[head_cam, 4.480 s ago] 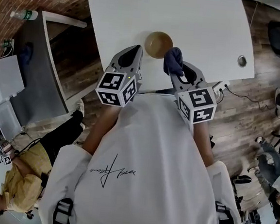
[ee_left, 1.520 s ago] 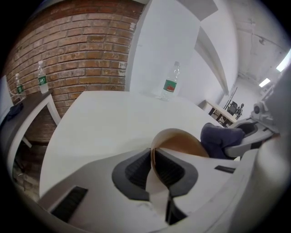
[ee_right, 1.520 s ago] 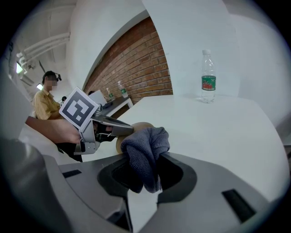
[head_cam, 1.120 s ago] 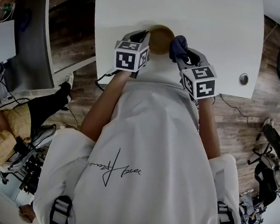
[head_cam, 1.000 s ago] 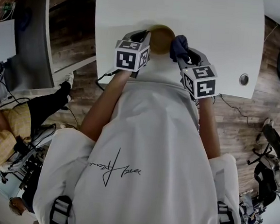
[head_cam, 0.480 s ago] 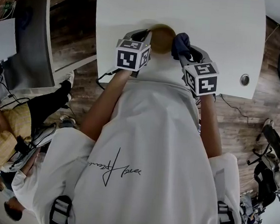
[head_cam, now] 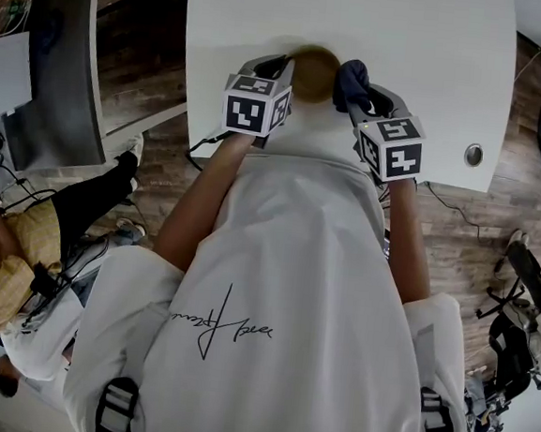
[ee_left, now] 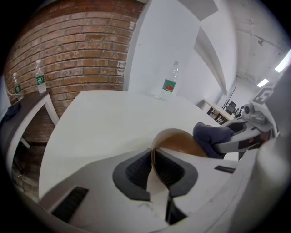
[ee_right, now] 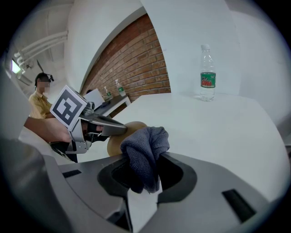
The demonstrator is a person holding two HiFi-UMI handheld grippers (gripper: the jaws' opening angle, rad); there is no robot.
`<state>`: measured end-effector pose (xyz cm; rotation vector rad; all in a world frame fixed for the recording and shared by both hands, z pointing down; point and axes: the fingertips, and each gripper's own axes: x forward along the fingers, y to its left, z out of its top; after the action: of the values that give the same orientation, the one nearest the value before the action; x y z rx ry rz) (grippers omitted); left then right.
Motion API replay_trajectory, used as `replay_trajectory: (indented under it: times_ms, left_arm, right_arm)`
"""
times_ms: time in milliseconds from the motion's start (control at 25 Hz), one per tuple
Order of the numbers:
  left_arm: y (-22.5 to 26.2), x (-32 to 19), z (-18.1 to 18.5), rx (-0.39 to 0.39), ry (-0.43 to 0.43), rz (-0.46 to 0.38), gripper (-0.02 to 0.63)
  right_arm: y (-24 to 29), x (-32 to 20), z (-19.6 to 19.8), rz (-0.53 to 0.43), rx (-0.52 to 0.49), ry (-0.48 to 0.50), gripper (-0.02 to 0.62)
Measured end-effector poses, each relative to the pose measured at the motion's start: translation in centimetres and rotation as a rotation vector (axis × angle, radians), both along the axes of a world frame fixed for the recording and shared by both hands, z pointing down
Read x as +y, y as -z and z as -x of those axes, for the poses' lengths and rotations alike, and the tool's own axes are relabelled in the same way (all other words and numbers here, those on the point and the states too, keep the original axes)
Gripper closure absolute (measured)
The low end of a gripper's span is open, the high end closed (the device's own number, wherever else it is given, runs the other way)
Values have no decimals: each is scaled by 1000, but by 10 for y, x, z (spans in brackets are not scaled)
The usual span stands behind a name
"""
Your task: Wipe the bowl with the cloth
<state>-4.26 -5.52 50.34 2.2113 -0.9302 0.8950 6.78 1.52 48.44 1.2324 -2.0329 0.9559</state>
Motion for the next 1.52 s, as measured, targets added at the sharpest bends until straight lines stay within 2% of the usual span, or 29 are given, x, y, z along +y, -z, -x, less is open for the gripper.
replay_trajectory:
  times_ms: [920,1520]
  left_arm:
    - [1,2,-4,1,-12,15,586]
    - [-3,0,-7,-12,-14,15,586]
  right_arm:
    - [0,-11,-4,2,21,29,497]
    - [-3,-26,-6,-5,45,85,497]
